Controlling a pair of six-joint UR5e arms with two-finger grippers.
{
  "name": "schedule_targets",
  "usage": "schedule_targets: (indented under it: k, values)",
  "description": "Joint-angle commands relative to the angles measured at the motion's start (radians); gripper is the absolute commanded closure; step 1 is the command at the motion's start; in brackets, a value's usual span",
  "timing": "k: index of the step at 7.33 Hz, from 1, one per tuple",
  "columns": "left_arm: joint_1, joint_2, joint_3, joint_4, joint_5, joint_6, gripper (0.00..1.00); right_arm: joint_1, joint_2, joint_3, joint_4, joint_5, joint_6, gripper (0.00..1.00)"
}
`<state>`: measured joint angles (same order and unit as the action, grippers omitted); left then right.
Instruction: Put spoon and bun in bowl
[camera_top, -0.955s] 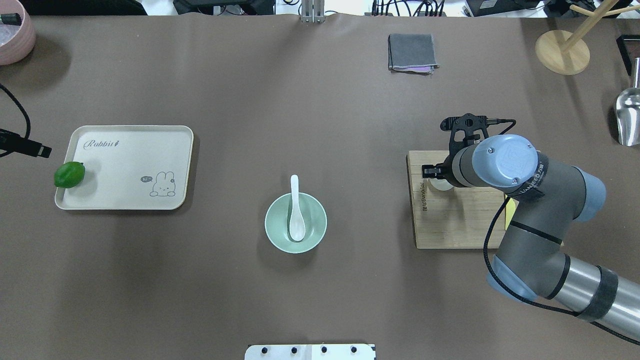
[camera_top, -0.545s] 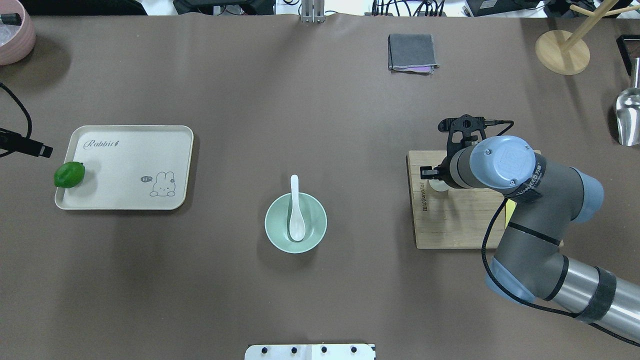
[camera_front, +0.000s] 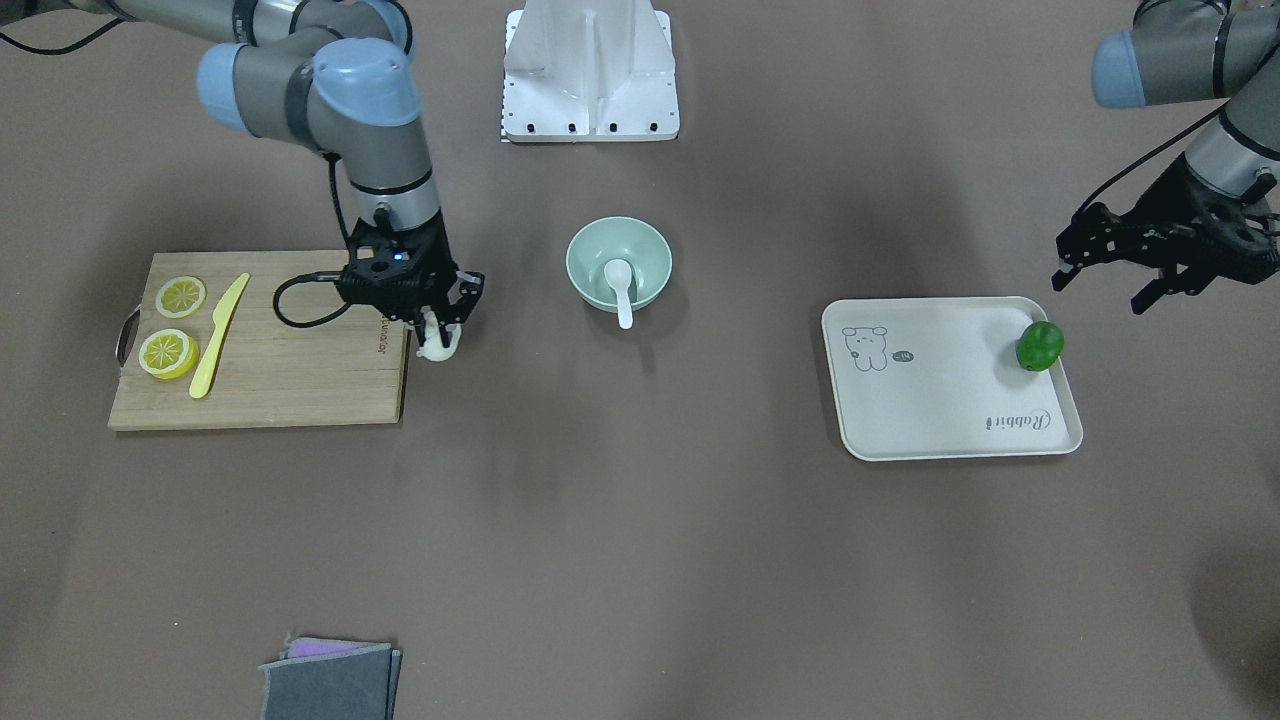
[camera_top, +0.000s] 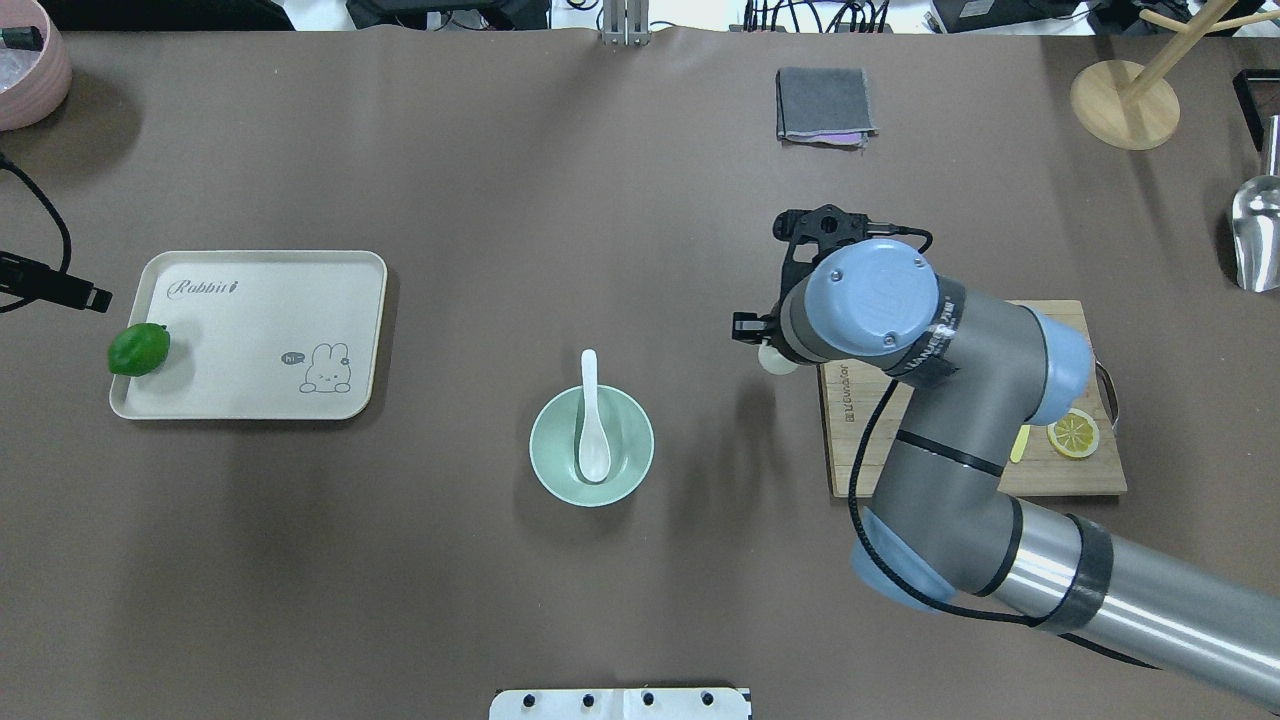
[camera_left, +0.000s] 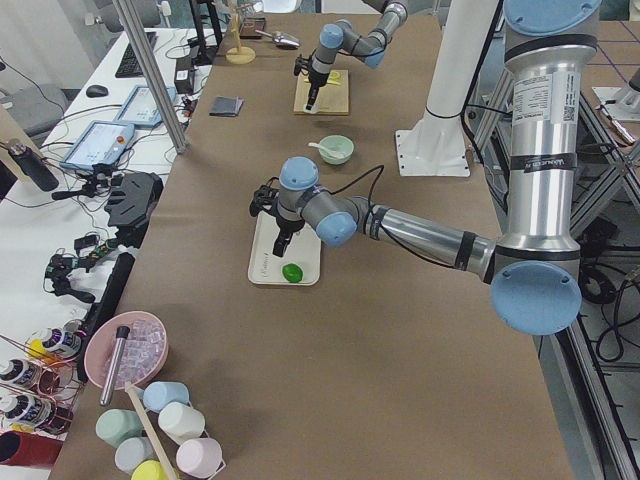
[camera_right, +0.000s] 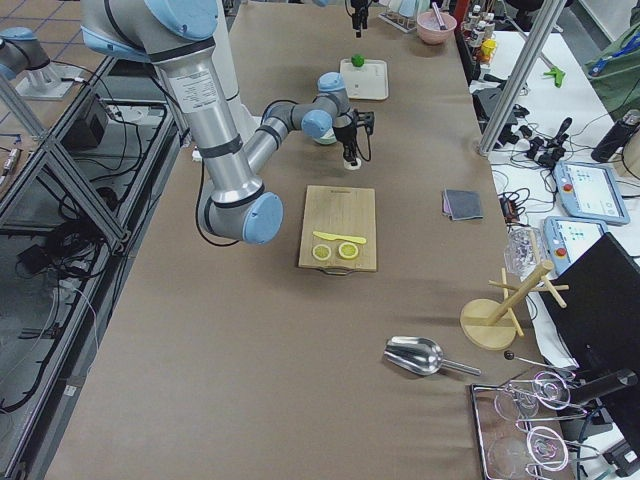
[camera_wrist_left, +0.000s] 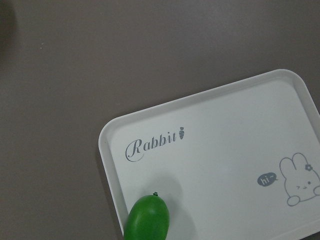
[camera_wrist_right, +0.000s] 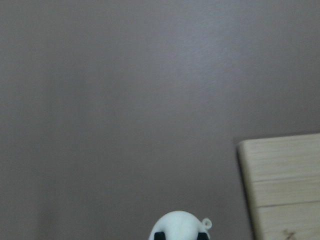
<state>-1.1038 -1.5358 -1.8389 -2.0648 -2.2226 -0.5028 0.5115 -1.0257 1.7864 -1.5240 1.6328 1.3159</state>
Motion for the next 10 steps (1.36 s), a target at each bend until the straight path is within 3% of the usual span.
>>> schedule_targets:
  k: [1,4,5,6,10]
  values:
    - [0.001,-0.001,0.004,0.002,0.000,0.000,0.01,-0.100,0.174,-0.002,-0.138,-0.050,0.133,1.00]
    - [0.001,-0.003,0.015,-0.003,-0.002,0.000,0.01,-0.212,0.202,-0.005,-0.133,-0.109,0.181,0.96]
    - [0.001,-0.003,0.015,-0.003,0.000,0.000,0.01,-0.217,0.217,-0.007,-0.134,-0.110,0.183,0.55]
    - [0.001,-0.003,0.023,-0.008,-0.002,0.000,0.01,-0.225,0.219,-0.009,-0.134,-0.132,0.183,0.01]
    - [0.001,-0.001,0.027,0.002,0.003,0.001,0.01,-0.176,0.256,0.007,-0.134,-0.110,0.160,0.00]
